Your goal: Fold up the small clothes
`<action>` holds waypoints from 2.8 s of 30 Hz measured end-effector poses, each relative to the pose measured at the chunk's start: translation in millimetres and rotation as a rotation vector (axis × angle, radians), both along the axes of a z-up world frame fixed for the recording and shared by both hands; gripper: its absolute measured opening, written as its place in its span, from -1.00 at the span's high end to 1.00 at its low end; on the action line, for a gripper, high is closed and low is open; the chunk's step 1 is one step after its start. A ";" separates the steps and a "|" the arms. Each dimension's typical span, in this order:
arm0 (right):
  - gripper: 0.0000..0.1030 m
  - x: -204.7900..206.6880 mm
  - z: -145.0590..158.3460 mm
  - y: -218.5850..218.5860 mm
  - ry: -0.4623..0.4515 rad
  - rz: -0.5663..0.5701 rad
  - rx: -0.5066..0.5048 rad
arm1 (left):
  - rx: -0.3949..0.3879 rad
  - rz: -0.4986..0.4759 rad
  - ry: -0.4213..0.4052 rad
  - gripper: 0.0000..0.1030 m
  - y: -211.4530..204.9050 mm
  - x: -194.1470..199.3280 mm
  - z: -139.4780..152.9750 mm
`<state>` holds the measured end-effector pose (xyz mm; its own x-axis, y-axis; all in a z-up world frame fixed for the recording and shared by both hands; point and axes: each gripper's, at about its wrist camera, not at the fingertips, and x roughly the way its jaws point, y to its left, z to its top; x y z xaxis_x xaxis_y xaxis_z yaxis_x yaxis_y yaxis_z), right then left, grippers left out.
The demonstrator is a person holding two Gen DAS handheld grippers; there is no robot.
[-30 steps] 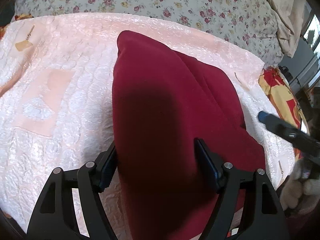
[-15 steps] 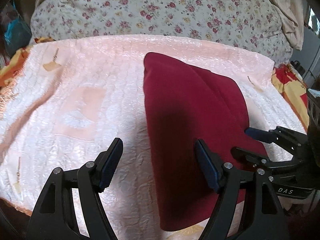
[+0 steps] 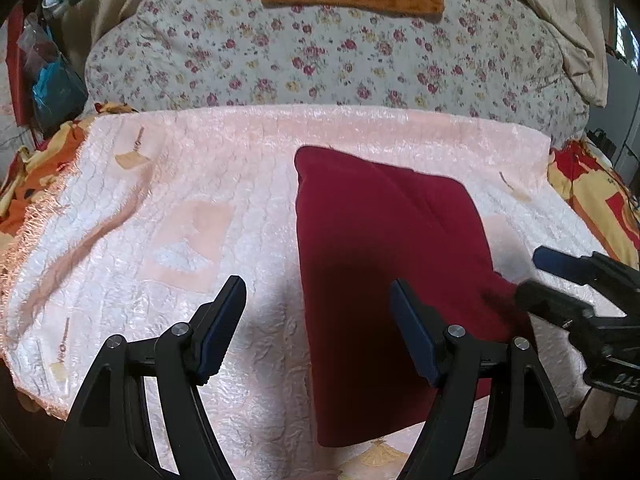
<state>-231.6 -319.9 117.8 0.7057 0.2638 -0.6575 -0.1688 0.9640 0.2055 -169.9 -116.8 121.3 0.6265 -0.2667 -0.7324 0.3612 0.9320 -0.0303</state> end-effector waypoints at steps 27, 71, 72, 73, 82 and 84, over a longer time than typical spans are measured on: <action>-0.42 -0.3 15.0 2.3 -0.017 -0.215 -0.051 | -0.034 0.056 -0.059 -0.45 6.0 -9.3 15.1; -0.43 30.8 -3.5 7.1 0.073 -0.231 -0.080 | -0.042 0.064 0.014 -0.45 4.2 11.3 -6.9; -0.43 31.0 -4.0 6.8 0.075 -0.231 -0.080 | -0.042 0.064 0.014 -0.45 4.3 11.6 -7.4; -0.43 31.3 -4.4 6.9 0.076 -0.232 -0.080 | -0.041 0.064 0.015 -0.45 4.3 11.6 -7.3; -0.43 32.5 -7.3 6.0 0.087 -0.228 -0.081 | -0.035 0.061 0.016 -0.45 1.1 11.2 -9.4; -0.43 33.0 -7.8 5.1 0.089 -0.229 -0.081 | -0.033 0.061 0.017 -0.45 0.6 11.2 -9.7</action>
<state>-198.6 -314.8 110.0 0.6796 0.0478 -0.7321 0.0715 0.9888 0.1308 -158.8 -116.2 111.5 0.6301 -0.2528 -0.7342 0.3034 0.9505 -0.0670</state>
